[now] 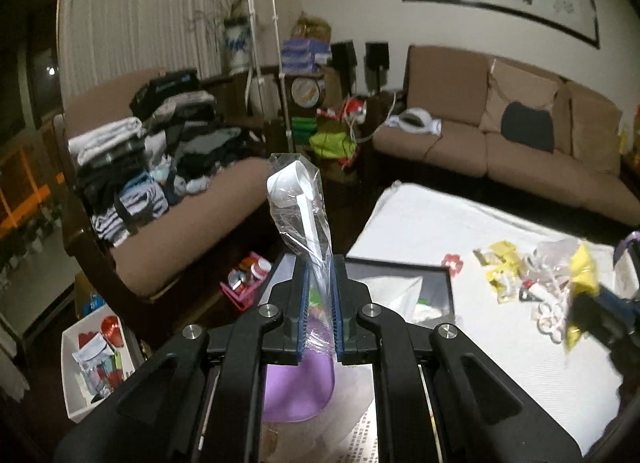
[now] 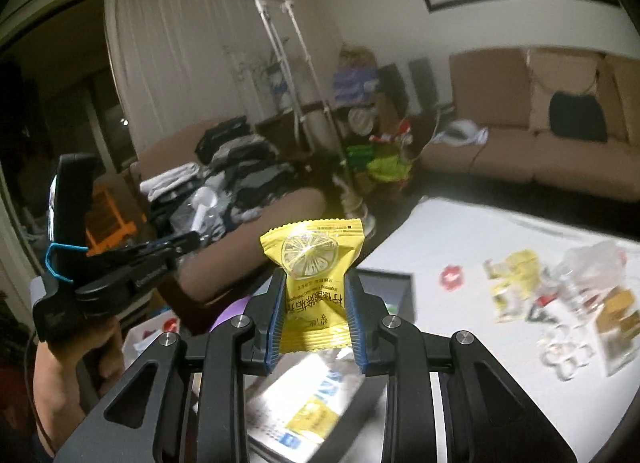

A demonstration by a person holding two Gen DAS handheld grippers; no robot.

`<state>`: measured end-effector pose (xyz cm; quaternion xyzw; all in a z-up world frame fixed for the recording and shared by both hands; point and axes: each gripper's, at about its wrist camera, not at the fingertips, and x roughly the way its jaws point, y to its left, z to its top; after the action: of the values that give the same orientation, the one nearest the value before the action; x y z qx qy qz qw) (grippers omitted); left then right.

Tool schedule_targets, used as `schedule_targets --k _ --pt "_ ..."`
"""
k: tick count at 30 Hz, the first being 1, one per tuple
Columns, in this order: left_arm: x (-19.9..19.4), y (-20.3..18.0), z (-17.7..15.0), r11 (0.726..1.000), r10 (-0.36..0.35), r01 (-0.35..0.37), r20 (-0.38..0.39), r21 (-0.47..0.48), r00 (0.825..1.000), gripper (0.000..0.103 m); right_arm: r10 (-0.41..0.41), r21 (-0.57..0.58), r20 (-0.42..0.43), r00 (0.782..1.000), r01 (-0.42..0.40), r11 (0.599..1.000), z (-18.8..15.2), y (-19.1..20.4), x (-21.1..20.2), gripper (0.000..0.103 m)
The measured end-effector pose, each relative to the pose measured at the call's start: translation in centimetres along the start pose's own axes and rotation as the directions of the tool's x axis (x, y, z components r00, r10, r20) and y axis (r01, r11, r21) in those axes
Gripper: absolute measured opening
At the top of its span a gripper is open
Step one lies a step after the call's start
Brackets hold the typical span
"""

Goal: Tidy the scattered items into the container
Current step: 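Carry the spoon bag with the left tool while the right carries the lemon packet to the box, then drop the spoon bag into the box with the left tool while the right drops the lemon packet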

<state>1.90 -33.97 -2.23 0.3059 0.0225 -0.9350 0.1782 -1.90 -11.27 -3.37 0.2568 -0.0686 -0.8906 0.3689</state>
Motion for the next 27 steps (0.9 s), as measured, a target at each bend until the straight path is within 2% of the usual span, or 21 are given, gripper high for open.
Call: schedule_targets --k 9,14,23,25,26,27 --pt "3.9 1.5 -1.3 0.999 -0.037 0.033 -0.124 -0.030 0.992 0.009 -0.007 0.027 -0.131 0.991 0.011 1.000 -3.3 0.7 5.4 0.028" --pt "4.0 2.3 -1.6 0.997 -0.055 0.048 -0.143 -0.054 0.988 0.009 0.004 0.042 -0.199 0.980 0.004 0.999 -5.3 1.2 7.8 0.028" --pt "4.1 2.5 -1.9 0.998 -0.050 0.041 -0.172 -0.054 0.984 0.010 0.010 0.054 -0.236 0.972 0.003 0.999 -6.0 1.3 8.3 0.030" --pt "4.7 2.5 -2.2 0.998 -0.050 0.040 -0.201 -0.053 0.978 0.012 0.005 0.038 -0.281 0.960 0.006 0.999 -6.3 1.6 9.0 0.033" --pt "5.2 2.4 -2.5 0.998 -0.047 0.037 -0.225 -0.051 0.973 0.018 -0.009 0.020 -0.319 0.948 0.016 1.000 -6.6 1.8 9.6 0.037" --pt "5.8 2.4 -2.8 0.999 -0.037 0.026 -0.247 -0.048 0.968 0.035 -0.029 0.000 -0.352 0.935 0.031 1.000 -6.9 2.0 10.2 0.042"
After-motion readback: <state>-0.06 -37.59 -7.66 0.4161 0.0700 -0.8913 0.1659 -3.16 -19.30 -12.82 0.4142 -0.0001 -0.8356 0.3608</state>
